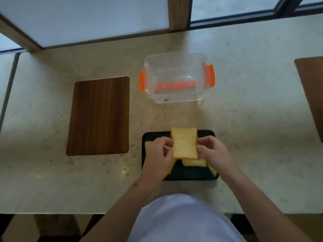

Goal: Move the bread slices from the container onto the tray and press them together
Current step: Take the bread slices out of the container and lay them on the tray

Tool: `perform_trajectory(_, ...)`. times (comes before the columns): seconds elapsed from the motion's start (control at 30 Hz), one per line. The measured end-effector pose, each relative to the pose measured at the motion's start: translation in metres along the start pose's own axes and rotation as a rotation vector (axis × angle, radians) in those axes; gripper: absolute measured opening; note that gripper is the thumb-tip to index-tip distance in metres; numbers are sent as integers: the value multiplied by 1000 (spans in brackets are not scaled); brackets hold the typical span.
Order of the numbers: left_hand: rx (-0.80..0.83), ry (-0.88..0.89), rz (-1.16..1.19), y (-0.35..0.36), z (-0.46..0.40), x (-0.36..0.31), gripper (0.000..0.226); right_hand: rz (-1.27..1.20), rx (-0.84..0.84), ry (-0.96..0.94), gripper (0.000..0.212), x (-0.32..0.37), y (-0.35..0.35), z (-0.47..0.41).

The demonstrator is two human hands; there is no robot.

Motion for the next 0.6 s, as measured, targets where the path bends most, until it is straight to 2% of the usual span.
perform_trajectory(0.23,101,-11,52,46,25,16,20,195,-61,-20,17,-24,-11,9)
perform_trajectory(0.6,213,61,5,84,24,-15,19,240,-123,47,25,-44,-53,11)
Point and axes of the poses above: each hand's wrist, its own z-axis away from the middle knuckle, its own y-axis out of the palm, x = y × z, the point moved 10 cm from there along -z, towards the middle knuckle, and after that the axes turned 1 degree about -z, right-handed, at the moved point
